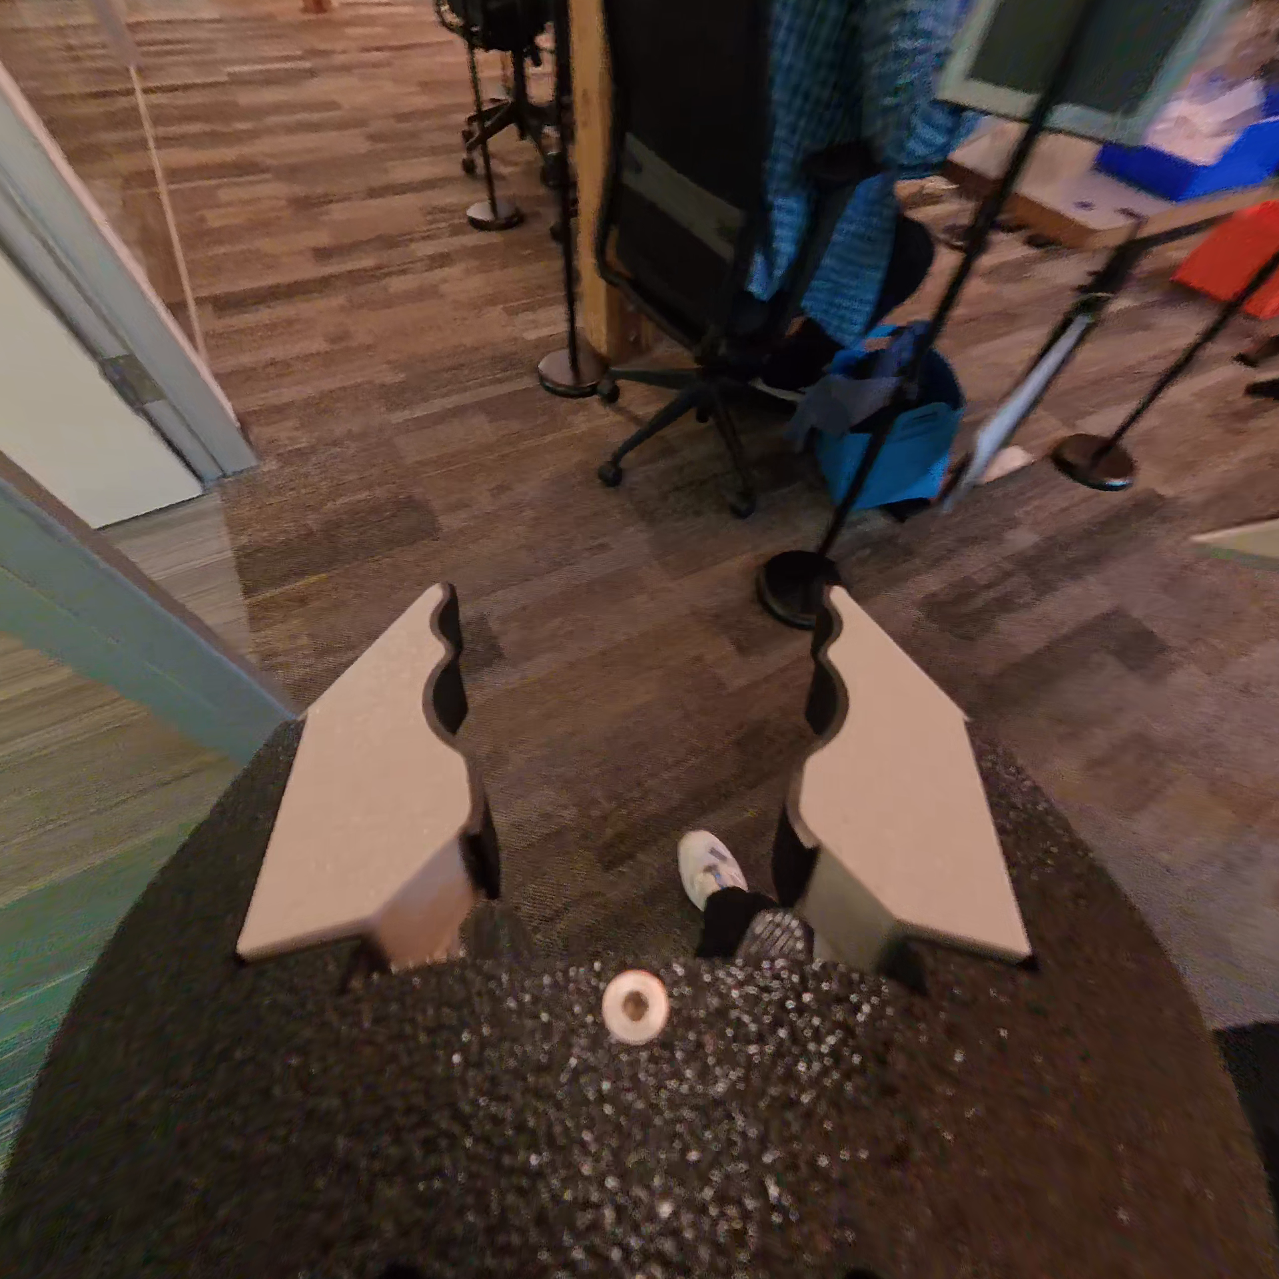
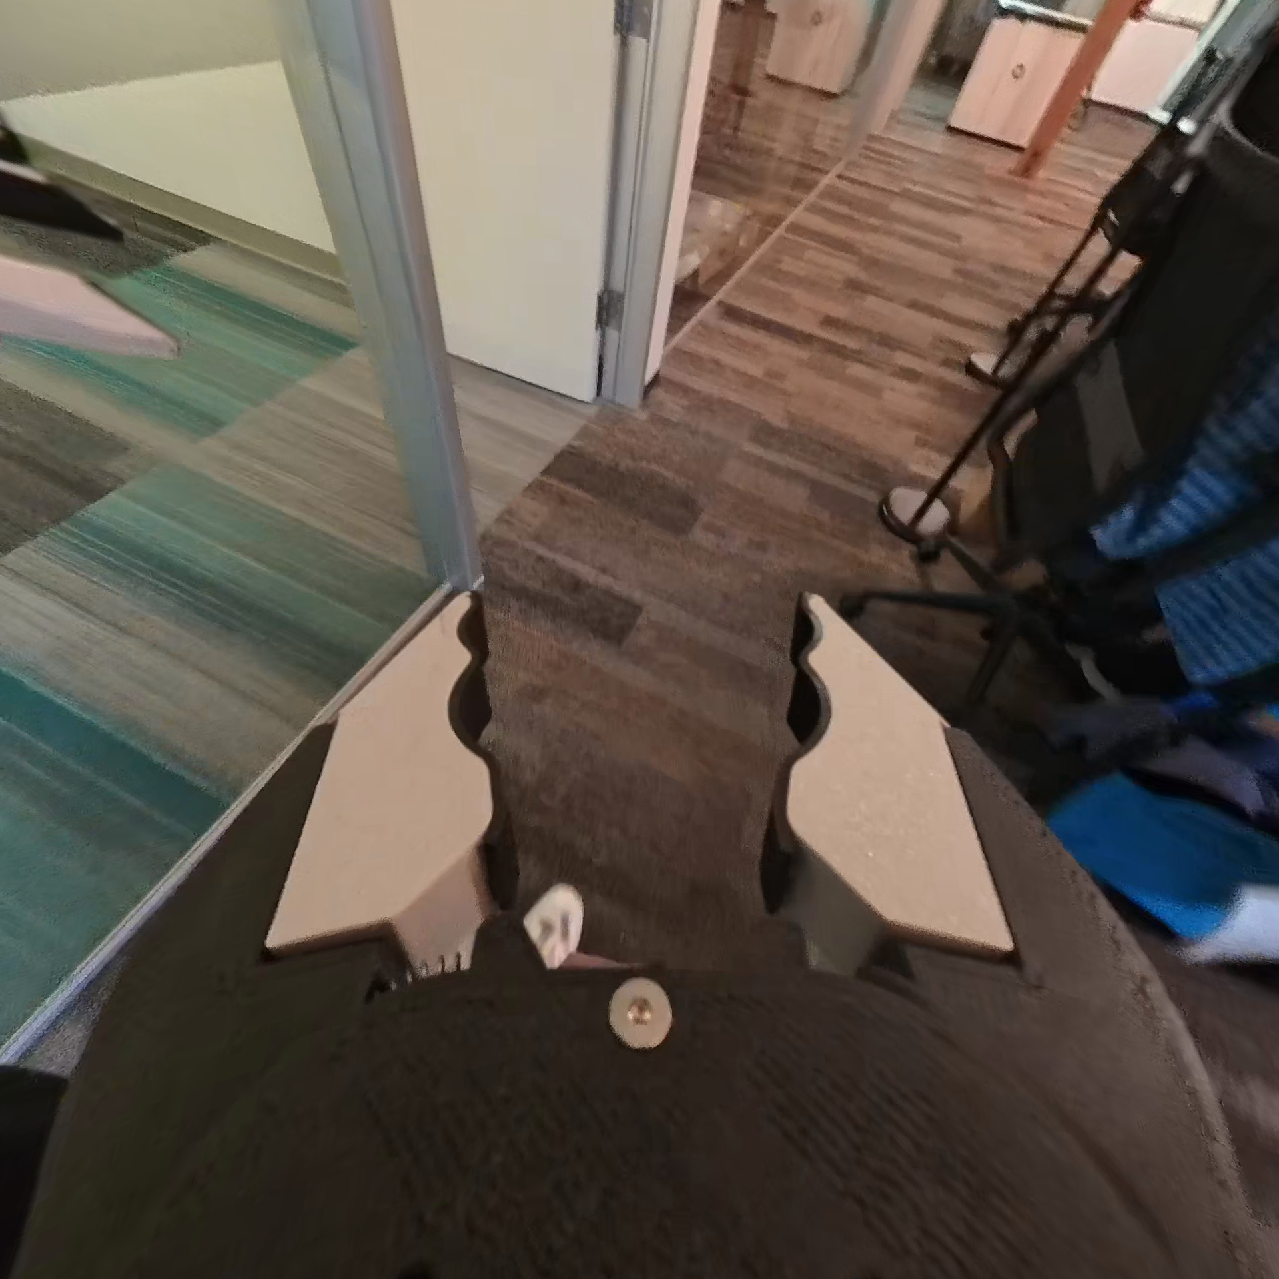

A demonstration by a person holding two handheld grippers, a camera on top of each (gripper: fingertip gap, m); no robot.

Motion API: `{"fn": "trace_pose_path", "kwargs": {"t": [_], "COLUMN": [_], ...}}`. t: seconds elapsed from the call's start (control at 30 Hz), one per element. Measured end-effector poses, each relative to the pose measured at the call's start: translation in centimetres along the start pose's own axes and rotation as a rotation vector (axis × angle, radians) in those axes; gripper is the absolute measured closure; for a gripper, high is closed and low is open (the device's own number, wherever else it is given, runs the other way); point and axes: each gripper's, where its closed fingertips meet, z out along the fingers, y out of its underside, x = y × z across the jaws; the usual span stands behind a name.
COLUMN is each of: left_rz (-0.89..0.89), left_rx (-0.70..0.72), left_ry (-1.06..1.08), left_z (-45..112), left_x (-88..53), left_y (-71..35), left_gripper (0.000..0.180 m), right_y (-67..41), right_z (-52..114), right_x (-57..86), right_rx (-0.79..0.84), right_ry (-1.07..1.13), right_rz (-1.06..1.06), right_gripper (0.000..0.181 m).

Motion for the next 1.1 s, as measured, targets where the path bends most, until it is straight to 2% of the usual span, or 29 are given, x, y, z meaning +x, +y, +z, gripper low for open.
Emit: {"fn": "trace_pose_path", "kwargs": {"t": [0.1, 0.33, 0.6, 0.77, 0.97, 1.1], "left_rz": [-0.071, -0.108, -0.073, -0.13, -0.216, -0.284], "left_rx": [0.02, 0.065, 0.146, 0.134, 0.164, 0.167], "left_ry": [-0.078, -0.164, -0.215, -0.259, -0.431, -0.643], "left_z": [6.6, 19.9, 38.7, 48.0, 52.7, 52.0], "left_x": [-6.4, -20.0, -39.1, -52.9, -67.6, -78.4], "left_y": [-4.8, -15.2, -24.6, -31.4, -33.9, -32.1], "left_gripper": [0.081, 0.076, 0.076, 0.076, 0.076, 0.078], "right_y": [-5.3, -17.9, -28.9, -35.8, -42.2, -45.3], "right_z": [12.2, 35.3, 60.3, 75.0, 91.6, 102.6], "right_x": [2.6, 3.9, 5.1, 6.9, 4.3, -3.1], "right_rx": [0.006, 0.012, 0.072, 0.05, 0.058, 0.073], "right_ry": [-0.114, -0.323, -0.385, -0.393, -0.516, -0.703], "right_rz": [0.009, -0.096, -0.225, -0.281, -0.251, -0.367], "right_gripper": [0.075, 0.065, 0.06, 0.059, 0.06, 0.061]}}
